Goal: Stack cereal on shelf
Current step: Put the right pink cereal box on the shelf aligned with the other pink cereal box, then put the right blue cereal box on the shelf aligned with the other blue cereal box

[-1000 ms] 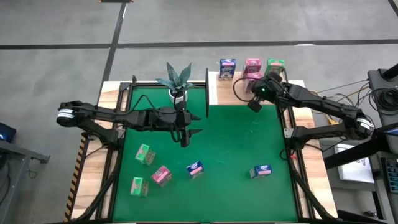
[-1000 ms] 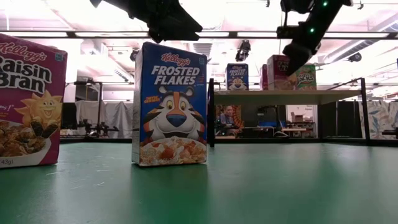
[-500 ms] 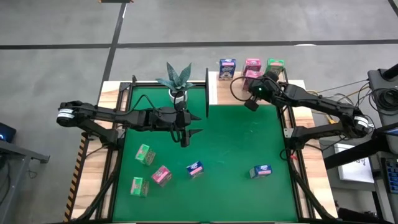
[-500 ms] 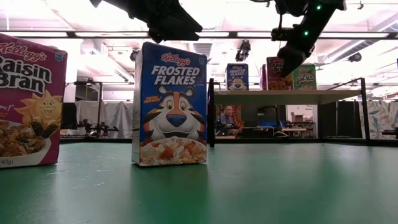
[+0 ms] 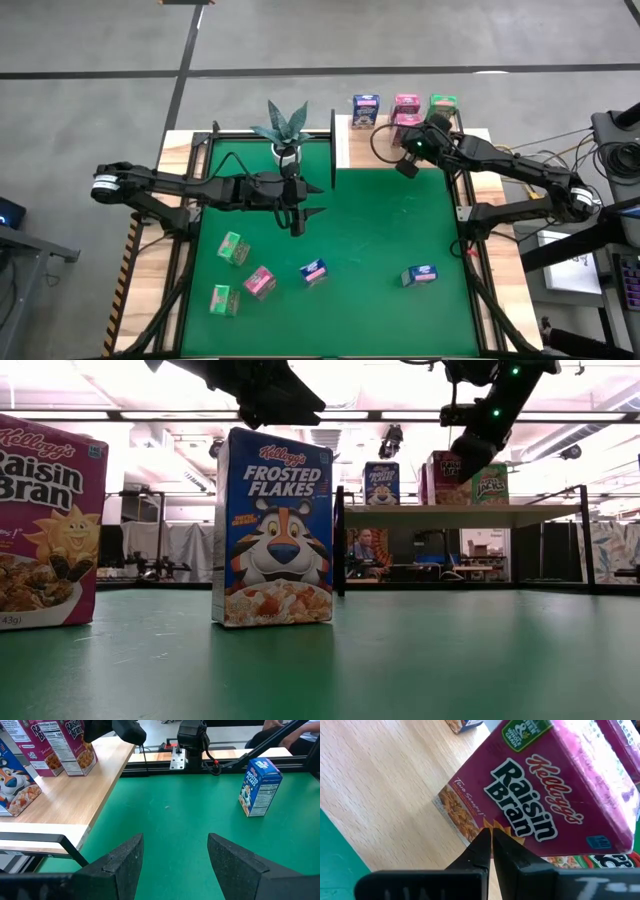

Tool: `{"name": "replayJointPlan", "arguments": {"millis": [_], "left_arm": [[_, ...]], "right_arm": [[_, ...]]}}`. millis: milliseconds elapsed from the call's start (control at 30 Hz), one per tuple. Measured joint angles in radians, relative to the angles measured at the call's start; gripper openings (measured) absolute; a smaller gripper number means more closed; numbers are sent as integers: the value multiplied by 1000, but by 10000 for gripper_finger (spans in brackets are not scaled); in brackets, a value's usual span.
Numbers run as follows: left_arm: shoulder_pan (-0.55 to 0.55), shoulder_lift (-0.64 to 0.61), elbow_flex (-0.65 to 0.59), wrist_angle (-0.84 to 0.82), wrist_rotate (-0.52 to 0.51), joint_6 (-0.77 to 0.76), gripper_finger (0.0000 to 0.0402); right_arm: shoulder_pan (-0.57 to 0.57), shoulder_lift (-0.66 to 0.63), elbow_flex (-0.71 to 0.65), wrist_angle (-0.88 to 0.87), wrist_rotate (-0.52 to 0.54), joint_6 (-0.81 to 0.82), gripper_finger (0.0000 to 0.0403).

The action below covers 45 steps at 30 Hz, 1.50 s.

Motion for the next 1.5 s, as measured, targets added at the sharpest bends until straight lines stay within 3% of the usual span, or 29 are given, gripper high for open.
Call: {"name": "replayJointPlan", "arguments": {"millis": [267, 433, 600, 700, 1067, 1300, 1500], "left_arm": [[0, 0, 0, 0, 0, 0, 204], [0, 0, 0, 0, 0, 0, 204], [0, 0, 0, 0, 0, 0, 204], [0, 0, 0, 1, 0, 0, 204], [0, 0, 0, 2, 0, -9, 204], [0, 0, 0, 2, 0, -23, 204], [0, 0, 0, 2, 0, -49, 204]], "right_arm": [[22, -40, 0, -23, -49, 73, 9], [70, -111, 0, -28, -211, 184, 9], [145, -162, 1, -20, -468, 267, 9], [214, -164, 2, -1, -522, 310, 9], [536, -95, 1, -13, -527, 331, 9], [766, -104, 1, -214, -528, 542, 9], [1027, -98, 1, -218, -372, 693, 9]]}}
